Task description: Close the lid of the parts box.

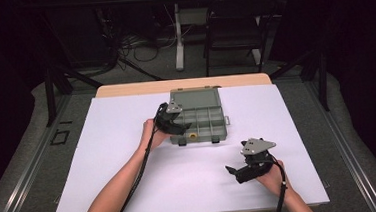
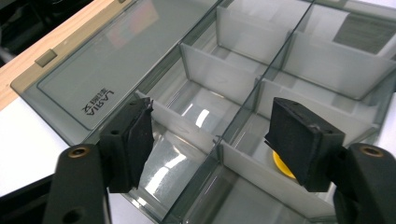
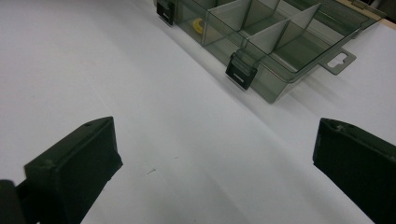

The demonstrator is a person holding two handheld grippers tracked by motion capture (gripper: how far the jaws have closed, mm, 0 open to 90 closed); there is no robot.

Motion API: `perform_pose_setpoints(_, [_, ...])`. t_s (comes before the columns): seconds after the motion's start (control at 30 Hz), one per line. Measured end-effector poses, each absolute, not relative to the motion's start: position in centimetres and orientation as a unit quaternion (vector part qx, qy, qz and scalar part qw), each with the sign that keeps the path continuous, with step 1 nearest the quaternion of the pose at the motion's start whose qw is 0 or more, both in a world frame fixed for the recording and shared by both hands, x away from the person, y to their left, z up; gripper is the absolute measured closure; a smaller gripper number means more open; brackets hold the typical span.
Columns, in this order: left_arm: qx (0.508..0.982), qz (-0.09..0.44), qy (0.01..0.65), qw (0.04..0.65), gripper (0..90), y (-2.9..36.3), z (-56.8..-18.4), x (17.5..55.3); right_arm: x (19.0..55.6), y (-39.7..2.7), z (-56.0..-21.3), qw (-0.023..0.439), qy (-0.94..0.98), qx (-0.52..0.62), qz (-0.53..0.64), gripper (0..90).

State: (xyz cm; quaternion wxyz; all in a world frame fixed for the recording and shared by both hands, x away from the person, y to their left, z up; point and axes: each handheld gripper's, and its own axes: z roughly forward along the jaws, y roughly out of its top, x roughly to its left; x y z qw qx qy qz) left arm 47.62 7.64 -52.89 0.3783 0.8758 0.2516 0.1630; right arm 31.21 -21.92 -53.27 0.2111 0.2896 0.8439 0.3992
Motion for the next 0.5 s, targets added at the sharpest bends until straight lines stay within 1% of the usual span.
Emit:
perform_pose_setpoints(0.07, [0.873,0.168,0.259,0.378,34.4,7.68,-53.04,47.66,31.19,-21.86,-53.25,0.211,0.844,0.289,0.399,0.0])
perform_pose_setpoints(0.13, [0.87,0.165,0.264,0.382,37.6,7.82,-53.14,47.79,31.21,-21.83,-53.28,0.21,0.844,0.289,0.4,0.0])
perform_pose_setpoints(0.4, [0.871,0.145,0.27,0.384,44.3,7.82,-53.79,48.06,31.19,-21.91,-53.28,0.211,0.844,0.289,0.399,0.0])
perform_pose_setpoints(0.5, [0.867,0.145,0.276,0.388,45.8,7.73,-53.92,48.04,31.22,-21.86,-53.3,0.21,0.845,0.288,0.399,0.0])
